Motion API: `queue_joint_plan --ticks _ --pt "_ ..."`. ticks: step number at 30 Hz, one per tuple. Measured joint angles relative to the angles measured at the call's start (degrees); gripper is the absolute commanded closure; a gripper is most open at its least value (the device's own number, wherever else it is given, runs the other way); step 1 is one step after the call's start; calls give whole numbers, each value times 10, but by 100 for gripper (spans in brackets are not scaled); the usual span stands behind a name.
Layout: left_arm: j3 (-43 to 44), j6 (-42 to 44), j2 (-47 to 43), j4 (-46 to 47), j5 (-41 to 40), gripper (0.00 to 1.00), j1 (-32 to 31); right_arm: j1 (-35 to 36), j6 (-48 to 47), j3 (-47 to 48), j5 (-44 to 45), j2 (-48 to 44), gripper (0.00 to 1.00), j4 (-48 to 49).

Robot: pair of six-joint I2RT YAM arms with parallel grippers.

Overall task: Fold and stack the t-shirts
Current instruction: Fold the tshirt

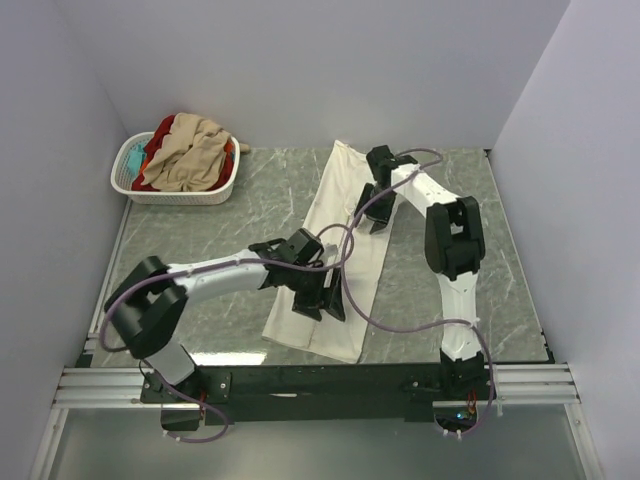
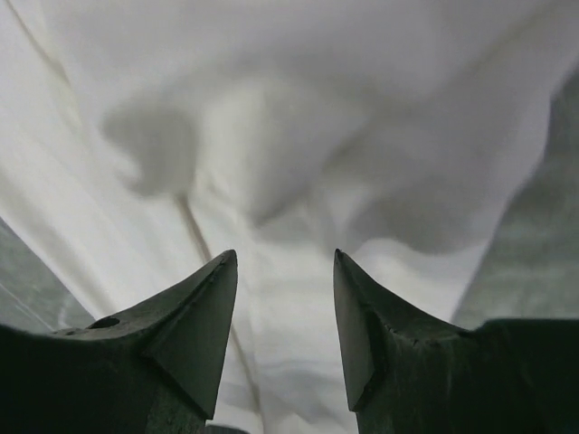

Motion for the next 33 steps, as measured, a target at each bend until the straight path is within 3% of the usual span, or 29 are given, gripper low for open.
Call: queue_joint_plan --ticks 4,10,15,22,30,33 --pt "5 10 -92 -25 -43 21 0 13 -5 -70 17 -92 46 2" --pt "-28 23 -208 -74 -128 20 25 45 9 -222 47 -309 46 29" --pt "-111 22 -286 -117 -171 20 81 154 73 -424 53 -468 46 62" --pt "-163 24 -303 -147 -190 24 141 310 192 -590 49 -538 46 78" --pt "-163 24 -264 -143 -203 38 148 435 316 -630 48 -548 50 103" --pt "-166 22 -263 -139 -205 38 149 462 342 -638 45 -536 51 106"
